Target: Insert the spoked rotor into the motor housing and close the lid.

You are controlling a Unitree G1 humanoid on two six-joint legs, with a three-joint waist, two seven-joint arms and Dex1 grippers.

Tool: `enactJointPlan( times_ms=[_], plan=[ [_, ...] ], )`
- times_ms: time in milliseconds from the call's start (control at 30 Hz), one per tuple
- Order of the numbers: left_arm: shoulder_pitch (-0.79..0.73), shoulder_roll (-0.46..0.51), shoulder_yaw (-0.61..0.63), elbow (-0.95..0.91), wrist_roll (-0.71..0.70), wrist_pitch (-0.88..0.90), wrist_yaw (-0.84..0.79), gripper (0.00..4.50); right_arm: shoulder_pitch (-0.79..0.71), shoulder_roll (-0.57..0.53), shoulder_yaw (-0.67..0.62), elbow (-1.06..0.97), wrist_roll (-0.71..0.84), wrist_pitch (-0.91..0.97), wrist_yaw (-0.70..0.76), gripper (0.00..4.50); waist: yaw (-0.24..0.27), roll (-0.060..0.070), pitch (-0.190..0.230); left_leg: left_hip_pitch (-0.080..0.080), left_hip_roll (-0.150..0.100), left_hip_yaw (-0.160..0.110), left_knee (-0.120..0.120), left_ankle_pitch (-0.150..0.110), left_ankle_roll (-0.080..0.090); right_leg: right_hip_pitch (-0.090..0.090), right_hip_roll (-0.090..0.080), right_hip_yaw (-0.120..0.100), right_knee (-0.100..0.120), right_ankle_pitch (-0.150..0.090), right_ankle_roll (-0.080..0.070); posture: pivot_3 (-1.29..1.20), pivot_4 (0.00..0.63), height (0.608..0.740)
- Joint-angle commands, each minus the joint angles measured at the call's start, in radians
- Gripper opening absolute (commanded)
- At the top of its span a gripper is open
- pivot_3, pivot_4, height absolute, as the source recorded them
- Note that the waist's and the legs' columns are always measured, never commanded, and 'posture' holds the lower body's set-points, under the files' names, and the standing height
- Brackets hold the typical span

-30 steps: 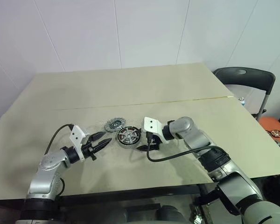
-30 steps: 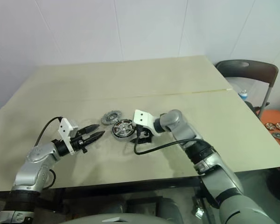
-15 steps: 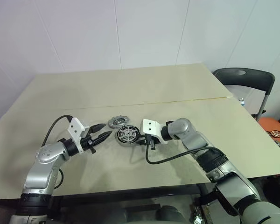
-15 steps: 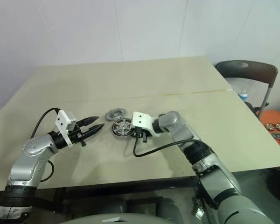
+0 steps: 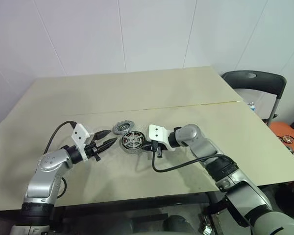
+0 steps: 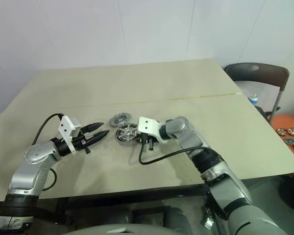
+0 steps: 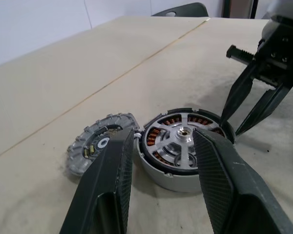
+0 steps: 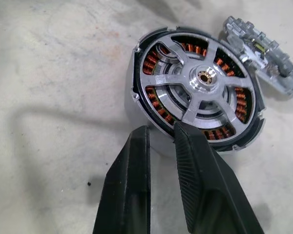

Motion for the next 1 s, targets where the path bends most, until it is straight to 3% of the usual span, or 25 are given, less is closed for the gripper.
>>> enactJointPlan(
  times_ms=[33,100,433,667,1000],
  plan=[
    [-0.013,0.000,-0.001,-0.003,0.005,-0.013,0.004,2.05,-0.052,0.005,0.018,0.008,-0.049,-0.047,-0.022,1.73,0.001,0.000,0.000,0.000,0.000,0.000,0.000,0.000,0.000,0.000,0.000,0.000,0.001,0.000,0.000,0.00,0.000,0.740],
    [-0.014,0.000,0.000,0.001,0.007,-0.013,0.004,2.05,-0.063,0.006,0.031,0.014,-0.068,-0.064,-0.019,2.38,0.001,0.000,0.000,0.000,0.000,0.000,0.001,0.000,0.000,0.000,0.000,0.000,0.001,0.000,0.000,0.00,0.000,0.740],
    [-0.011,-0.005,0.003,0.002,0.011,-0.018,0.012,2.05,-0.112,-0.001,0.134,0.098,-0.214,-0.173,-0.020,2.38,0.001,-0.001,0.000,-0.001,0.000,0.001,0.001,0.000,0.000,-0.002,0.000,0.000,0.002,0.000,0.000,0.00,0.000,0.740],
    [-0.017,-0.012,0.000,0.002,0.015,-0.018,0.019,2.05,-0.124,-0.003,0.165,0.056,-0.239,-0.253,0.043,0.25,-0.012,-0.002,-0.001,0.002,0.000,0.001,0.001,0.001,-0.001,0.000,0.001,0.000,0.003,0.000,0.000,0.00,0.000,0.740],
    [-0.011,-0.020,-0.004,0.016,0.026,-0.026,0.032,2.05,-0.141,-0.014,0.128,-0.024,-0.182,-0.242,0.145,0.25,-0.015,-0.003,-0.001,0.001,0.000,0.001,0.001,0.001,-0.001,-0.001,0.001,0.000,0.003,0.000,0.000,0.00,0.000,0.740]
  ],
)
